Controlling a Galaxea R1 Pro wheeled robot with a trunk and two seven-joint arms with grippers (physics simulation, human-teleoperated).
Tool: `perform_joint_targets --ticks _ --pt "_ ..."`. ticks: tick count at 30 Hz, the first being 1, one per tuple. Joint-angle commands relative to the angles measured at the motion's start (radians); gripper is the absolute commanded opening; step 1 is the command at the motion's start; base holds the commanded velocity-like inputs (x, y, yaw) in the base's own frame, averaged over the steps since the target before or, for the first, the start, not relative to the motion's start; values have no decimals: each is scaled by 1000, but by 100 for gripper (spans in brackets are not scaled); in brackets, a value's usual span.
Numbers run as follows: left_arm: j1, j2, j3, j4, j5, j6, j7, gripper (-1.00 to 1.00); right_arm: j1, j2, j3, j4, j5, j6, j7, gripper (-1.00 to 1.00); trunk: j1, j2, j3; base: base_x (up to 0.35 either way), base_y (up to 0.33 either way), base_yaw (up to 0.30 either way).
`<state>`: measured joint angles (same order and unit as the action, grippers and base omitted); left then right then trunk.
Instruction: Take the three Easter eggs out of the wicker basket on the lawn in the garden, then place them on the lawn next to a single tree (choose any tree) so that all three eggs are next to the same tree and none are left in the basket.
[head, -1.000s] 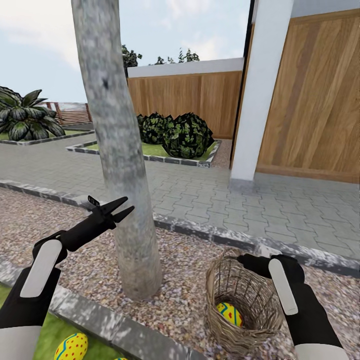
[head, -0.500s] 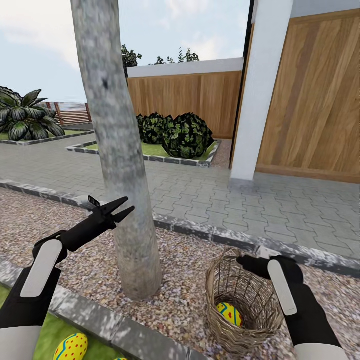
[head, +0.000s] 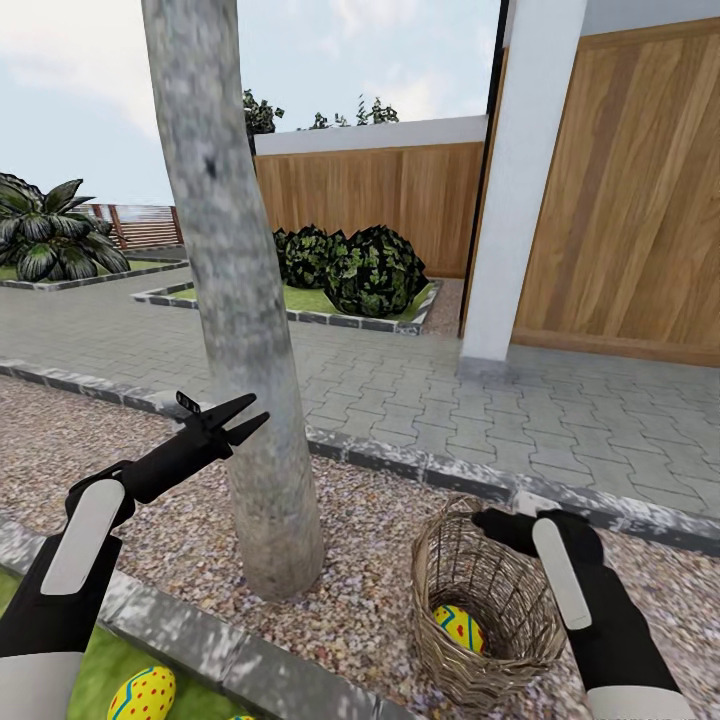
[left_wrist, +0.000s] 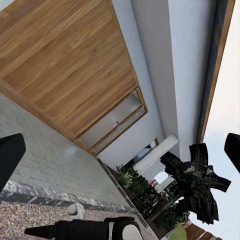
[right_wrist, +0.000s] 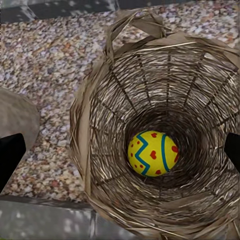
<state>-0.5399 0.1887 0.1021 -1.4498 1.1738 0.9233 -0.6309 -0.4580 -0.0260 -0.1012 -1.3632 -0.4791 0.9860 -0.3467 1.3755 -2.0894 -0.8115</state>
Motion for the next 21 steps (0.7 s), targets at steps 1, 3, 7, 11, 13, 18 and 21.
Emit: perform_joint_targets --ticks 1,3,7,11,13,18,21 --pt "-1 0 0 0 0 5 -3 100 -2 0 4 -1 -10 3 -11 100 0 0 -1 0 0 0" --pt "0 0 0 0 0 5 -3 100 -10 0 14 2 -9 5 -15 100 0 0 -1 0 0 0" --pt "-1 0 -1 0 0 5 -3 100 -46 2 56 48 16 10 -34 100 0 0 -1 0 0 0" --pt "-1 0 -1 0 0 6 -3 100 -132 2 82 204 26 7 -38 100 0 0 -1 0 0 0" --pt "-1 0 -1 0 0 6 -4 100 -170 2 85 281 27 5 -38 100 0 0 -1 0 0 0" --pt "0 0 -1 -1 1 7 -7 100 -300 1 88 554 33 -7 -34 100 0 0 -1 0 0 0" --pt "0 0 -1 -3 1 8 -8 100 -386 1 89 720 34 -19 -31 100 4 -7 -4 0 0 0"
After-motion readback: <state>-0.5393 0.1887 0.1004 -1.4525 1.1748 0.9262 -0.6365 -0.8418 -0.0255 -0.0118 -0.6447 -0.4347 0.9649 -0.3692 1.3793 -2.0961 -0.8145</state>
